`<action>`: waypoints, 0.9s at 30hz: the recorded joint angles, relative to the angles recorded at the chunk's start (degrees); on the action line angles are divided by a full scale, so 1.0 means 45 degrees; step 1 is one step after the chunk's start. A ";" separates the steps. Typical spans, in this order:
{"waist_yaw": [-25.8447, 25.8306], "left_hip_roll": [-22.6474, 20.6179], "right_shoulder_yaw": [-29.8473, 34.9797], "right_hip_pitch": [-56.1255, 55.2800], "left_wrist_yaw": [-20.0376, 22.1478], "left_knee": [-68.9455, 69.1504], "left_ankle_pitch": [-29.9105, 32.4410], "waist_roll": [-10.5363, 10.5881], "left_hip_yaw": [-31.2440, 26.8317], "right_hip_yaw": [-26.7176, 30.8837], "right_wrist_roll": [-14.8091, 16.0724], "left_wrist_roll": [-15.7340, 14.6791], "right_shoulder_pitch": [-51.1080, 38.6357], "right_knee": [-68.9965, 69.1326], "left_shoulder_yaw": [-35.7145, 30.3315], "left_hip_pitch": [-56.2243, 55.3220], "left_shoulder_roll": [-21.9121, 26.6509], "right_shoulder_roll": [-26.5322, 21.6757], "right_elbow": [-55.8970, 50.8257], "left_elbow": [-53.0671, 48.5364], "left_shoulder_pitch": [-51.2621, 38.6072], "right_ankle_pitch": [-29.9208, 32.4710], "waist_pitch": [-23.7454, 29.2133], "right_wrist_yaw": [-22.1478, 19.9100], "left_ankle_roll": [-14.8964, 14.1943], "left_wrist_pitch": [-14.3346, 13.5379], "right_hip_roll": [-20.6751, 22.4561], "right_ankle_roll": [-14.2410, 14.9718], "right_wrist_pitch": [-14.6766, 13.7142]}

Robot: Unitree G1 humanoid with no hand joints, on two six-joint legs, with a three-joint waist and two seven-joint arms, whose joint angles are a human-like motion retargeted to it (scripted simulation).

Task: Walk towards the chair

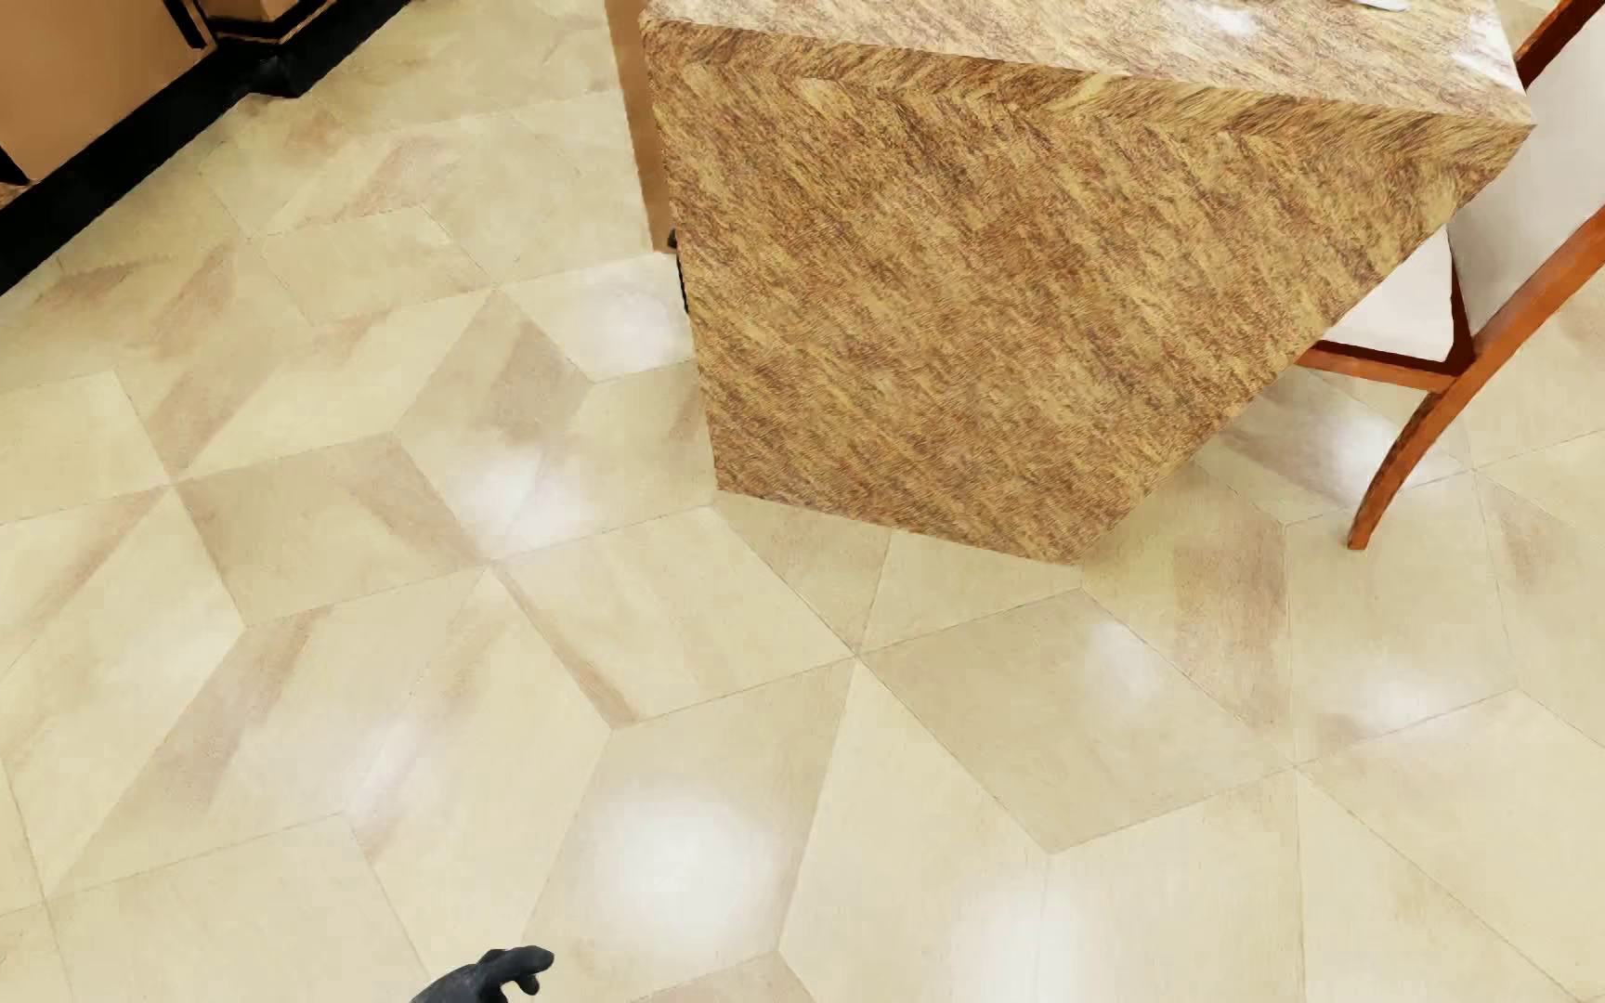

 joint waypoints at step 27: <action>0.1297 -0.3091 0.6631 0.6352 -0.0003 0.0917 0.2653 0.0808 -0.1089 0.6332 -0.0926 -0.0550 -0.4255 -0.1963 0.1122 -0.5537 -0.0193 -0.1116 -0.0198 -0.1153 0.4410 0.0667 -0.0047 0.2717 0.4986 0.0628 0.8977 -0.3293 -0.1987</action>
